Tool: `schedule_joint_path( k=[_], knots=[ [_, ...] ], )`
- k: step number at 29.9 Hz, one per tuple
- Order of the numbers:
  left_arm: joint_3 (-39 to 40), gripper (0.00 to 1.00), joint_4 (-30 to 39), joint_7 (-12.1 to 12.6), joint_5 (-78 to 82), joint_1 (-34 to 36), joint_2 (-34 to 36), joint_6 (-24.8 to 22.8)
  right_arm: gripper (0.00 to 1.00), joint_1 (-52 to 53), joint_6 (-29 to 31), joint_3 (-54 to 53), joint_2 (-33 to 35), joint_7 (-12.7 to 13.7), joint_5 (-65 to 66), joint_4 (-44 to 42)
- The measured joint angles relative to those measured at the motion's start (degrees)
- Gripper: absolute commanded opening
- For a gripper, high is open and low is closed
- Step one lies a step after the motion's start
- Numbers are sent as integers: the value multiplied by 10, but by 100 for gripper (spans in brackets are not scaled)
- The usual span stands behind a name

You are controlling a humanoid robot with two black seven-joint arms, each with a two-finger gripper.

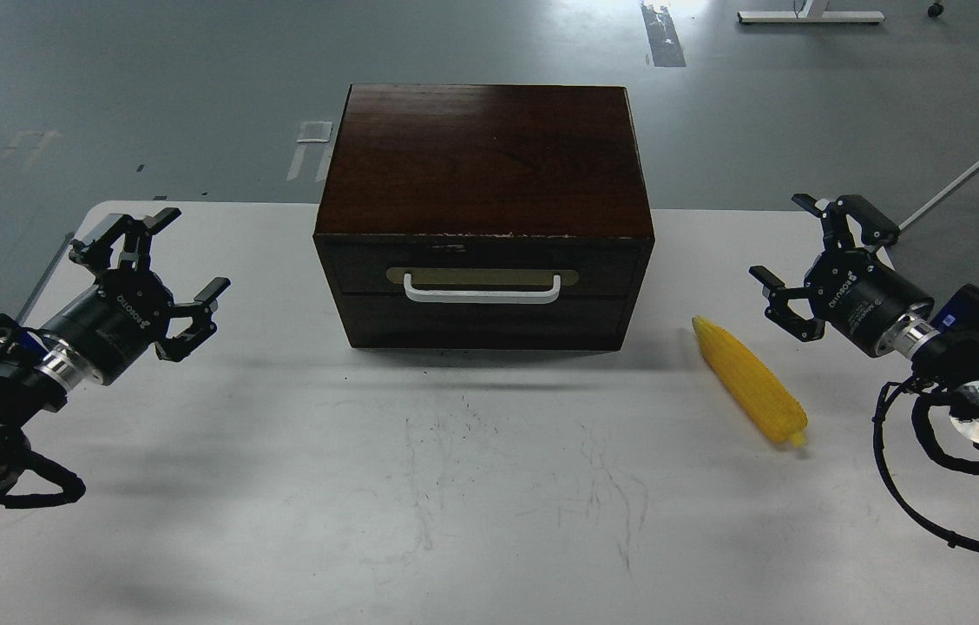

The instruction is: Put corn in drawer with both arms

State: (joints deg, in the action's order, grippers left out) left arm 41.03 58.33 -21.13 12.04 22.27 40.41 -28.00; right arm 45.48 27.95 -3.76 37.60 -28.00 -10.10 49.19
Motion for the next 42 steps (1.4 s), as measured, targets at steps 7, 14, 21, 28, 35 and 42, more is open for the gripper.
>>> schedule_joint_path(
  k=[7, 14, 21, 28, 35, 42],
  knots=[
    [2, 99, 3, 3, 3, -1, 2, 0, 100, -1, -2, -8, 0, 0, 0, 0],
    [3, 99, -12, 1, -1, 6, 21, 0, 100, -1, -2, -9, 0, 0, 0, 0],
    [0, 99, -29, -6, 36, 94, 66, 0, 100, 1, -1, -9, 0, 0, 2, -1],
    [2, 99, 56, -62, 262, 213, 86, 0, 100, 2, -1, -13, 1, 0, 3, -3],
    [-2, 99, 220, -69, 562, 267, 53, 0, 100, 0, -1, -15, 1, 0, 3, -3],
    [-78, 99, 270, -69, 788, 377, -40, 0, 100, 0, -2, -16, 2, 0, 5, -3]
  ],
)
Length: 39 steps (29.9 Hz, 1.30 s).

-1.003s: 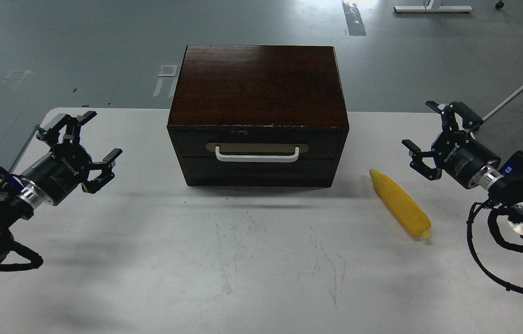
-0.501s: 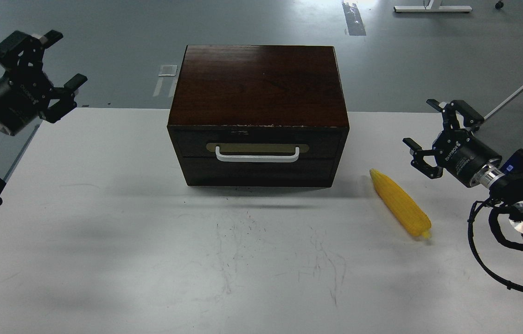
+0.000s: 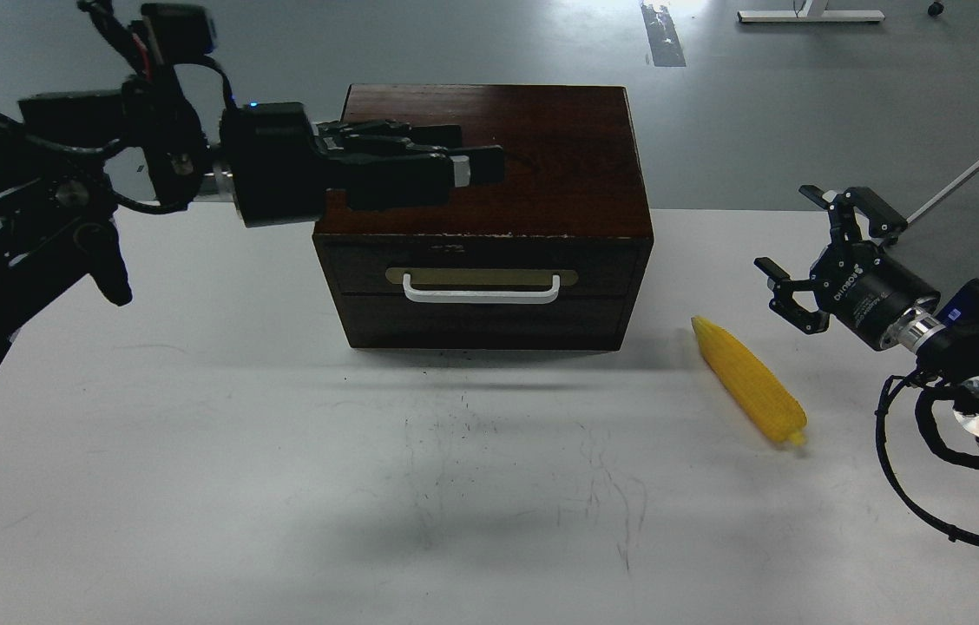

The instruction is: Put corn in drawer with both arms

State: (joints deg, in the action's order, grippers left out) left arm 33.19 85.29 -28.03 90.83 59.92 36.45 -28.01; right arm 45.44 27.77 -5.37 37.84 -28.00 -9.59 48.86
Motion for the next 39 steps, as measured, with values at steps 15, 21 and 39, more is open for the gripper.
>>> schedule_joint_path(
  k=[15, 21, 39],
  knots=[
    [-259, 99, -37, 0, 202, 161, -55, 0, 100, 0, 0, 1, 1, 0, 0, 1],
    [-278, 99, -58, 0, 239, 162, -62, 0, 100, -1, -1, 0, 6, 0, 0, 1],
    [-322, 99, -129, 0, 258, 157, -111, 0, 100, -2, -1, 0, 14, 0, 0, 3]
  ],
)
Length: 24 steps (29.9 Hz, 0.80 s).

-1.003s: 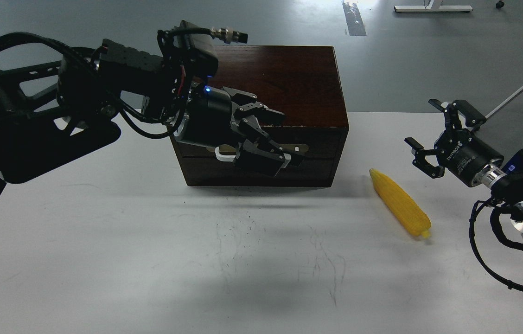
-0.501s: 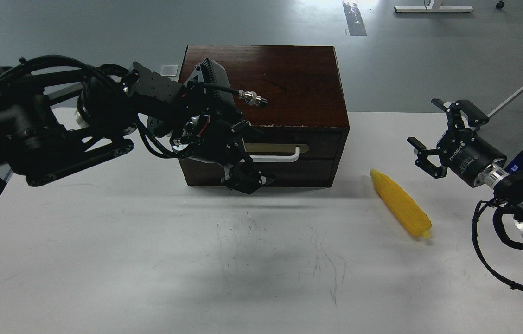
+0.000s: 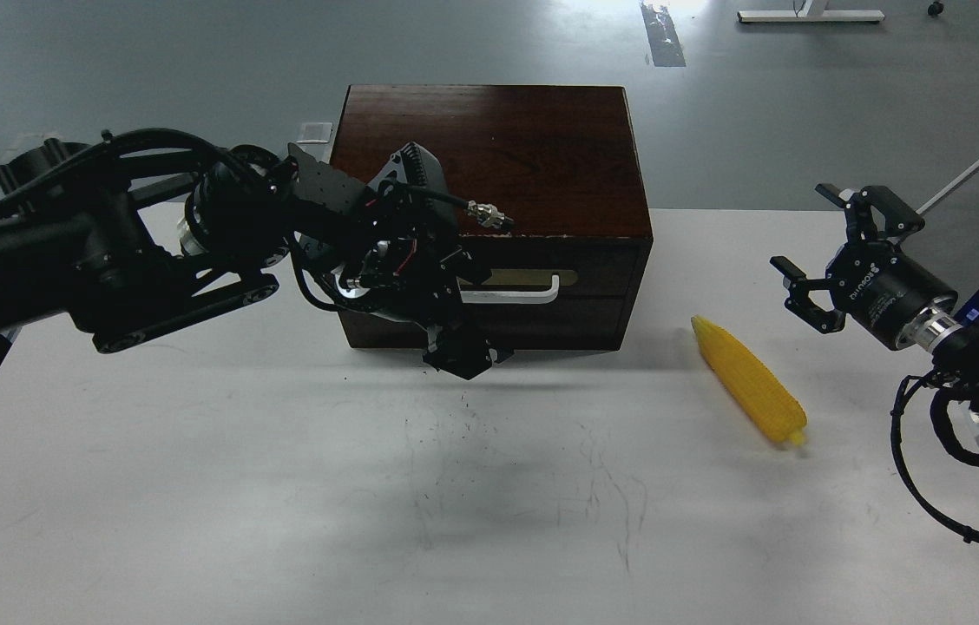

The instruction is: Put corn in drawer with both arms

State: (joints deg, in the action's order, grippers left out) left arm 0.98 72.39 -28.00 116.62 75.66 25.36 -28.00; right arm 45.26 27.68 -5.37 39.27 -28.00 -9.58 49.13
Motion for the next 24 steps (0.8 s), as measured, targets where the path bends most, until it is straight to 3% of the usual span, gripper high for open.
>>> schedule_joint_path(
  k=[24],
  knots=[
    [-17, 99, -17, 0, 35, 3, -19, 0, 100, -5, 1, 0, 0, 0, 0, 1]
  ],
)
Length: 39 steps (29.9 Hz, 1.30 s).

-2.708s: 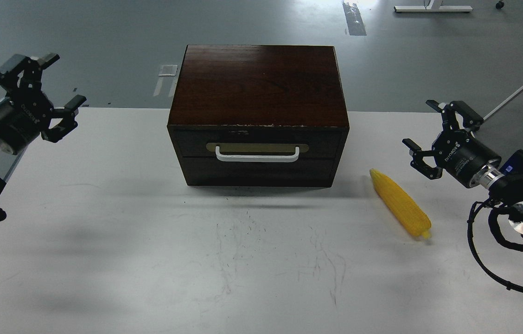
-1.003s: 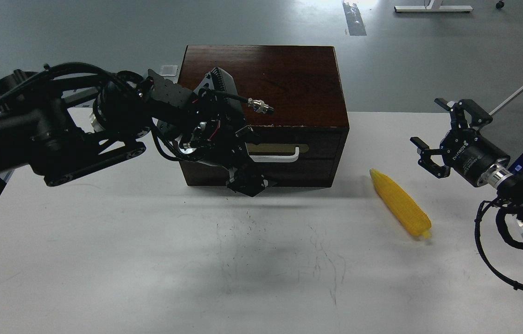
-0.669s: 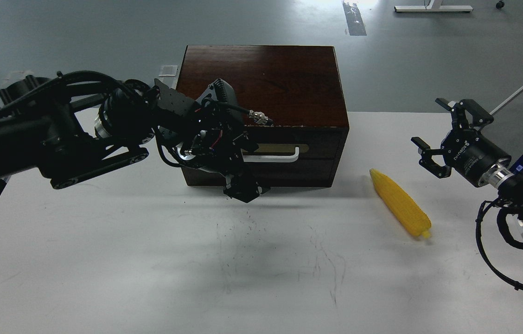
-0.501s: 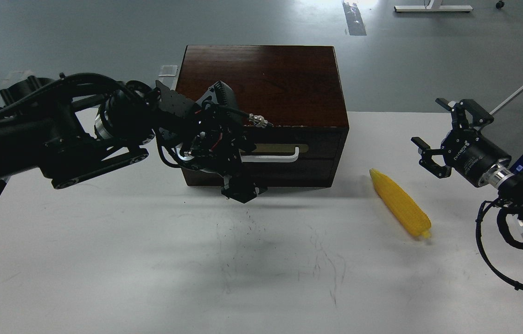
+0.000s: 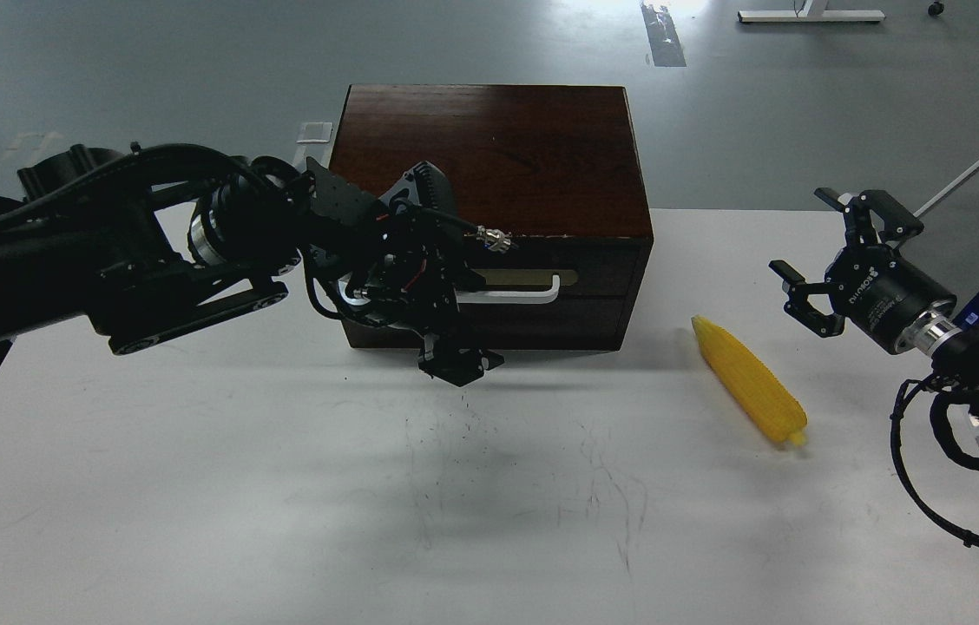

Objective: Put corn in drawer with both arms
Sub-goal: 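Pull the drawer toward the robot with the left gripper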

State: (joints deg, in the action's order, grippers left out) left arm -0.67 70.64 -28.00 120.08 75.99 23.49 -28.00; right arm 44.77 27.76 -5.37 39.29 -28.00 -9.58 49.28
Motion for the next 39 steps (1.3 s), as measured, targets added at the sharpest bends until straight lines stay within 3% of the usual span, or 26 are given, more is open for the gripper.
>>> schedule_joint_path(
  k=[24, 39],
  knots=[
    [-15, 99, -20, 0, -2, -3, -11, 0, 100, 0, 0, 0, 2, 0, 0, 0],
    [-17, 99, 66, 0, -25, -5, 6, 0, 100, -2, 0, -1, 9, 0, 0, 0]
  ],
)
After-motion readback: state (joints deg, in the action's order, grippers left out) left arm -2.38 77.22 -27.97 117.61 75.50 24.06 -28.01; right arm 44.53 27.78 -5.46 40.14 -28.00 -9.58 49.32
